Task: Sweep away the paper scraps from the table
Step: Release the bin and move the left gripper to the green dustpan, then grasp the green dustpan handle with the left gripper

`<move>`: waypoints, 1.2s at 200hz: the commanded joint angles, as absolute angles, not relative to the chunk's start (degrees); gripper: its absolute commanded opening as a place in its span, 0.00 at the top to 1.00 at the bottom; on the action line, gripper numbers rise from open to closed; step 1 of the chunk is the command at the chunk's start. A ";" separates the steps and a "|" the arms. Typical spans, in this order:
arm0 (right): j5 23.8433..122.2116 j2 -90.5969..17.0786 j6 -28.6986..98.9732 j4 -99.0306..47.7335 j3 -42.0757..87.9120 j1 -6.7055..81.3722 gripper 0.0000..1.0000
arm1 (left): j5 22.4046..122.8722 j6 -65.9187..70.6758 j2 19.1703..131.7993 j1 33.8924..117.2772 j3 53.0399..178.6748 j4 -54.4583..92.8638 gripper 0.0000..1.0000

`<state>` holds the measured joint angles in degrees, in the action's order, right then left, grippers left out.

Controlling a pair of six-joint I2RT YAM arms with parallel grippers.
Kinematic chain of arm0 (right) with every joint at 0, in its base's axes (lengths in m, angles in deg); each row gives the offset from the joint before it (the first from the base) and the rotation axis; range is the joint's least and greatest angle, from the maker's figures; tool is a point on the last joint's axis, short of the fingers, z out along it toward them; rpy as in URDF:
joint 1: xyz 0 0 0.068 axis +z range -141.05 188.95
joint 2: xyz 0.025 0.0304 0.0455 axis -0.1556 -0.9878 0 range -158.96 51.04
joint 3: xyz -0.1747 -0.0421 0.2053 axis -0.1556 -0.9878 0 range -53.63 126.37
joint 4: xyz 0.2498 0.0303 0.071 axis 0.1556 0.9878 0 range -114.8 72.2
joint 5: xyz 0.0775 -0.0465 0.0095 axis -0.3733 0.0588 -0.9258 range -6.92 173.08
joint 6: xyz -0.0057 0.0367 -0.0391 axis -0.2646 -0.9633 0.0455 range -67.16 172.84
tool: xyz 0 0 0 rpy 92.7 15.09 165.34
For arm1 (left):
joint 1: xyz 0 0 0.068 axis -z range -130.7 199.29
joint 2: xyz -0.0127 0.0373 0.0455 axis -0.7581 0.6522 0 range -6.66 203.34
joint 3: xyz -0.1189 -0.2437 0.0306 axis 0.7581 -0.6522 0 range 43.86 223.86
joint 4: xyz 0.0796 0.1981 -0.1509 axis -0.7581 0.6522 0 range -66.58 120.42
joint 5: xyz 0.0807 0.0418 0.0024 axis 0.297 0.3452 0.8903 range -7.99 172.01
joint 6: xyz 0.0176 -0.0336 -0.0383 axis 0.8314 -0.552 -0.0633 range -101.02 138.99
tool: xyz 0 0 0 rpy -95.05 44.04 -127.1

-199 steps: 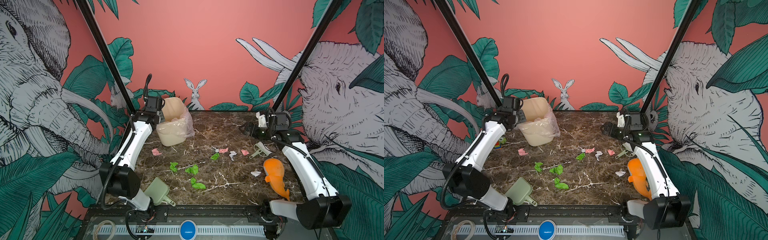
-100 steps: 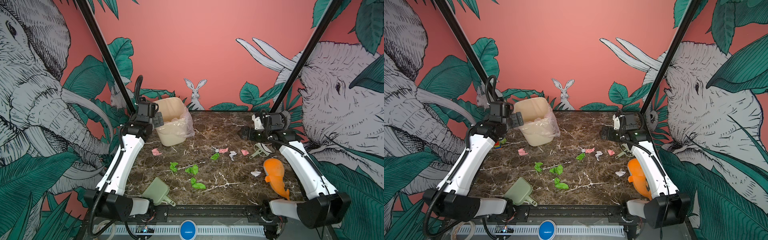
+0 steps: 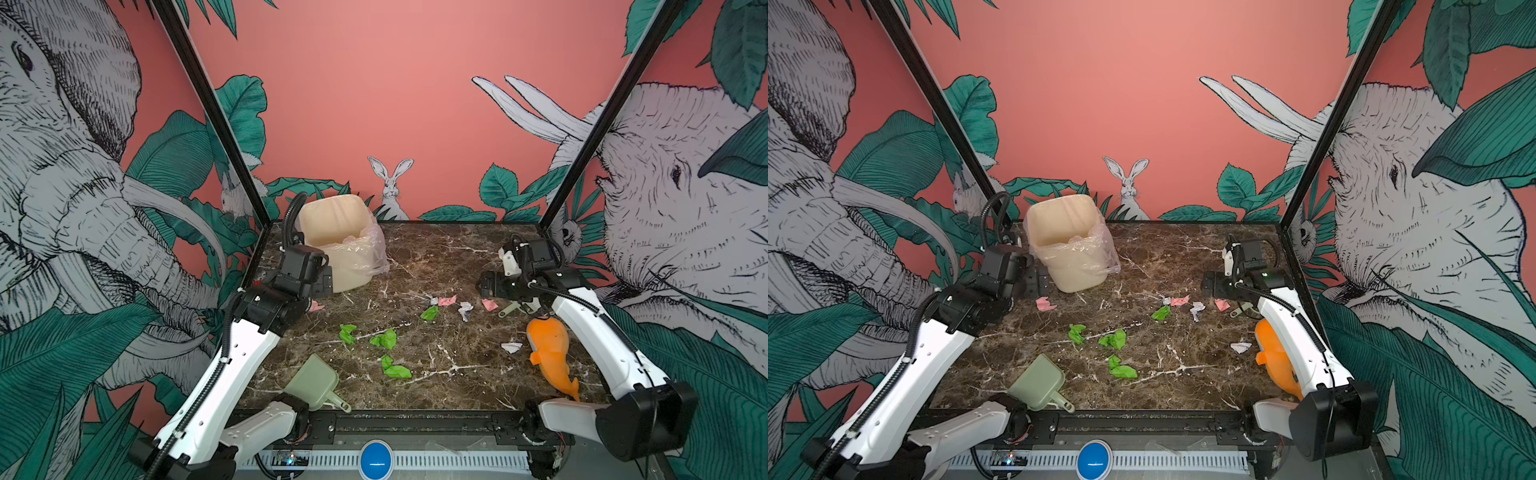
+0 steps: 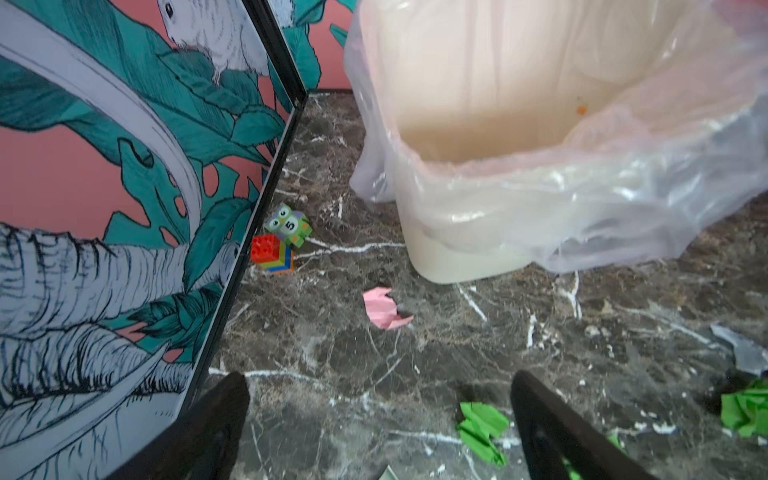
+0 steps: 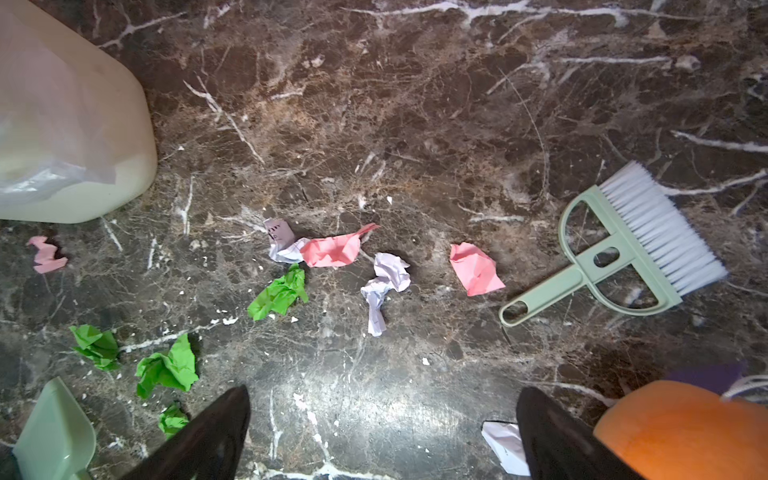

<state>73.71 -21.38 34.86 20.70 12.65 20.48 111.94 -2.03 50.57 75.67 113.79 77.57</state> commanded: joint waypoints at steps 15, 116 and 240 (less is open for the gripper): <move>77.20 -19.55 33.36 21.16 10.75 20.23 0.01 | 112.64 -10.83 45.72 80.76 108.34 88.26 0.01; 77.81 -16.96 31.17 22.40 7.05 19.85 0.01 | 98.41 -31.72 40.47 96.69 95.03 102.05 0.18; 78.25 -13.48 32.18 26.15 7.54 17.61 0.01 | 79.61 -26.13 51.86 98.17 80.94 83.28 0.56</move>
